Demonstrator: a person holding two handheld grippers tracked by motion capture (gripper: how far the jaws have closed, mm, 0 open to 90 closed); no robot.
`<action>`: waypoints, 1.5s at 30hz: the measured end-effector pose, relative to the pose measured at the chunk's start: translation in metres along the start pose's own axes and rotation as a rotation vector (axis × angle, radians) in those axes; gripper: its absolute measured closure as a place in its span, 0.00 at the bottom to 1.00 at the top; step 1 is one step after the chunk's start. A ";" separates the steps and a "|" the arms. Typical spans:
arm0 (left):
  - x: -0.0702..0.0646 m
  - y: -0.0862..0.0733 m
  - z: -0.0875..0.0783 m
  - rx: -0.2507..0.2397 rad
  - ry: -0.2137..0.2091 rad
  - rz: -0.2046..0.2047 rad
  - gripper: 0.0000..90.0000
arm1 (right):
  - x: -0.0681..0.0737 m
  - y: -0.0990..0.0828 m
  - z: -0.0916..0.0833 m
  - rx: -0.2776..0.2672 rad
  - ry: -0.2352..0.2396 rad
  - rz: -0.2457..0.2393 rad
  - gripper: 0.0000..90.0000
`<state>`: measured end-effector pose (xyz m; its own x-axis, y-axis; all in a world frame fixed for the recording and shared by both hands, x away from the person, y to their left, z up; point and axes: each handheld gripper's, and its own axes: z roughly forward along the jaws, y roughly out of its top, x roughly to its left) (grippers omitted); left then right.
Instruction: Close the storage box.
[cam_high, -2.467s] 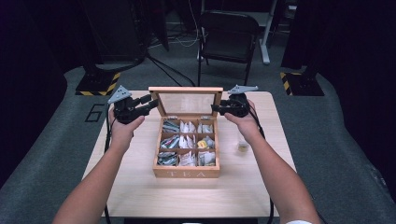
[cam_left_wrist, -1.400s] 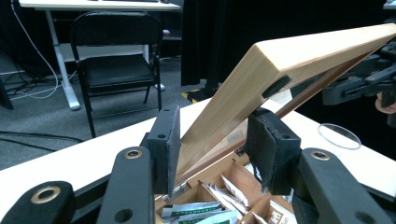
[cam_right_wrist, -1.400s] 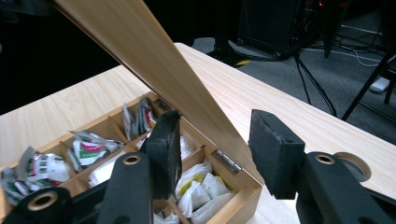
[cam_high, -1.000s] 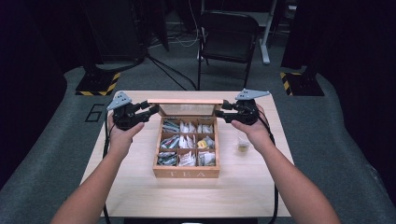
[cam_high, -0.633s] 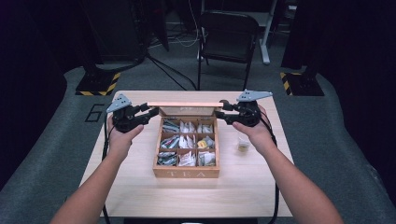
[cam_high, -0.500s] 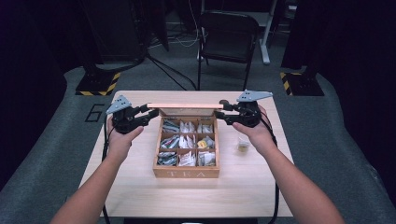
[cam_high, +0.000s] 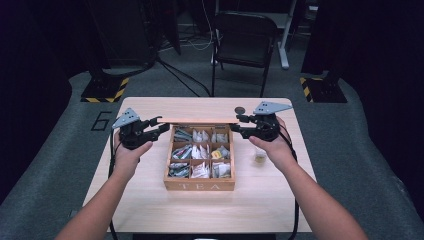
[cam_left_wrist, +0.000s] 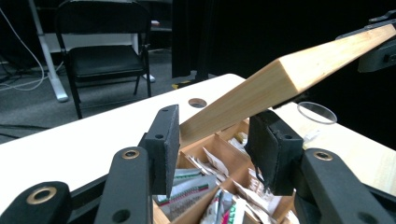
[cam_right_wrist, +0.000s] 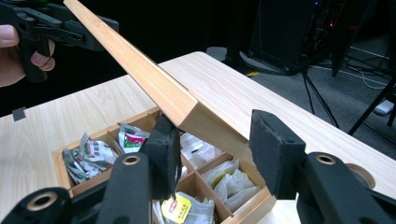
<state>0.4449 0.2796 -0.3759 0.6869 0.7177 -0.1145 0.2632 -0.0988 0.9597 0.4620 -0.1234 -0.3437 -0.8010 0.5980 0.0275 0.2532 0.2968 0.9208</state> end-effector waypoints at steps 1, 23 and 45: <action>-0.001 0.000 -0.001 0.006 0.000 0.002 0.60 | 0.001 -0.001 0.000 0.000 0.003 -0.008 0.59; -0.014 -0.017 -0.018 -0.009 -0.020 0.035 0.62 | 0.015 -0.024 -0.005 -0.009 0.001 0.001 0.59; -0.026 -0.045 -0.025 -0.013 -0.011 0.049 0.62 | 0.031 -0.057 -0.006 -0.033 -0.015 -0.002 0.57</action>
<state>0.3977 0.2828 -0.4100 0.7063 0.7044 -0.0703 0.2203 -0.1243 0.9675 0.4192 -0.1265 -0.3928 -0.7934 0.6083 0.0202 0.2335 0.2735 0.9331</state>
